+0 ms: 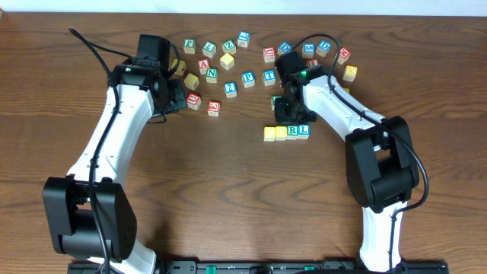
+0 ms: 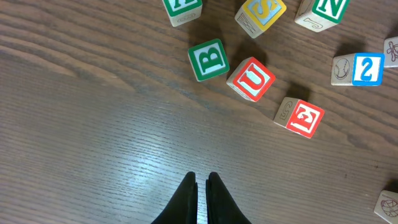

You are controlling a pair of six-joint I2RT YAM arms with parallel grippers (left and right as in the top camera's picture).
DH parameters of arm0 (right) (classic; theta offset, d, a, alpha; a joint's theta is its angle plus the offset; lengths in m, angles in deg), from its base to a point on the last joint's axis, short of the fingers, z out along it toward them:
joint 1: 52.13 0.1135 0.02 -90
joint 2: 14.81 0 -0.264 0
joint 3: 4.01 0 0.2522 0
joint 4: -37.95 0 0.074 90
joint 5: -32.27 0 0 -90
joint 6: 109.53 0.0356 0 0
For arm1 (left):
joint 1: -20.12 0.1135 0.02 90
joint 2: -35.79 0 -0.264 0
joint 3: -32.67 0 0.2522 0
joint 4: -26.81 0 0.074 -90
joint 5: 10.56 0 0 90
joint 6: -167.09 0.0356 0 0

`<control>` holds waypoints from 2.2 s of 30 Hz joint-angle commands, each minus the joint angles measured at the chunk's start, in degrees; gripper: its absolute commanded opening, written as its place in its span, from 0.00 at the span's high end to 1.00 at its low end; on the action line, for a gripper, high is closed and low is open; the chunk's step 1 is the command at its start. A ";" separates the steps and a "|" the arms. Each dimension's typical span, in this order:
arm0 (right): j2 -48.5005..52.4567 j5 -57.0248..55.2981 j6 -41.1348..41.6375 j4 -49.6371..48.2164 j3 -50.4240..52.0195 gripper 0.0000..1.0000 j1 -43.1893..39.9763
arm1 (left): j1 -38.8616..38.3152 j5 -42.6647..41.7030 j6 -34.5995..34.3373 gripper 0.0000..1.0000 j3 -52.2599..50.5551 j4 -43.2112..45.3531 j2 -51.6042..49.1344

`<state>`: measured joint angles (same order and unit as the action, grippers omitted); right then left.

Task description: Spell out CORL

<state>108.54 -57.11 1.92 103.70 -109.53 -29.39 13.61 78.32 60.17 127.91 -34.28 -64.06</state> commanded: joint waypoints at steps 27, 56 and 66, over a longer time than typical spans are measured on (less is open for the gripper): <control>-0.33 2.84 -5.03 1.73 0.70 0.98 -4.63 | -0.07 0.52 -0.74 0.92 0.13 0.09 0.63; -1.07 0.42 -0.70 18.12 -7.39 0.91 -10.38 | -0.07 0.52 -0.74 0.92 0.13 0.07 0.63; -1.07 4.22 -1.22 10.64 2.25 0.95 -8.41 | -0.07 0.52 -0.74 0.92 0.13 0.04 0.61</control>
<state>108.35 -55.21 0.48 115.77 -108.46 -38.72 13.61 78.32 60.17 127.91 -34.21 -64.06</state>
